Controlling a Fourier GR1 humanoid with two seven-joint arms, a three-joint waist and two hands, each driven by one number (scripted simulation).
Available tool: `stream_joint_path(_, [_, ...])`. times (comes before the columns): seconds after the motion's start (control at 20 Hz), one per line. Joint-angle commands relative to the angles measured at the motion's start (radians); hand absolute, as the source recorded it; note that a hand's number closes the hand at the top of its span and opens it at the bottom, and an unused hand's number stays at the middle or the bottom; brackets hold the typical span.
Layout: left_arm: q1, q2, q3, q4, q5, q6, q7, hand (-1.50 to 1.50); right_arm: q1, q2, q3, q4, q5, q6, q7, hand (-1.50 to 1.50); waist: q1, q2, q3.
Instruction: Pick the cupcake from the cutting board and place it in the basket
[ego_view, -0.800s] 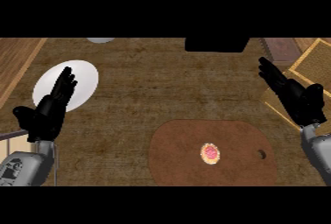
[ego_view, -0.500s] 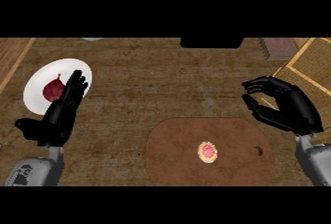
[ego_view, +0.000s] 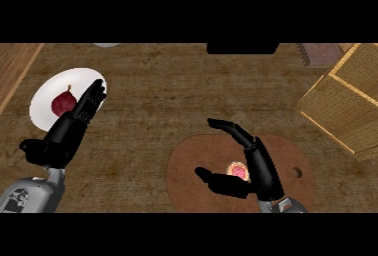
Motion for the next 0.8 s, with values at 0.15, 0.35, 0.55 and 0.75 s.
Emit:
stream_joint_path(0.15, [0.015,0.008,0.001,0.026,-0.012,-0.017,-0.023,0.00,-0.030,-0.042,0.045,-0.042,0.452,-0.177,0.370,-1.50,-0.032,-0.007,-0.004])
stream_joint_path(0.35, [0.025,0.002,0.005,-0.012,-0.018,0.011,0.004,0.00,-0.052,-0.172,-0.008,-0.145,0.599,-0.010,0.606,-1.50,-0.054,-0.020,-0.006])
stream_joint_path(0.55, [0.041,0.010,0.015,-0.011,-0.010,0.004,0.004,0.00,-0.069,-0.262,0.049,-0.234,0.597,0.299,0.789,-1.50,-0.045,-0.022,-0.009])
stream_joint_path(0.75, [0.017,0.042,0.039,-0.019,0.011,-0.029,0.019,0.00,-0.110,-0.236,0.074,-0.370,0.485,0.564,1.015,-1.50,-0.018,-0.008,-0.004])
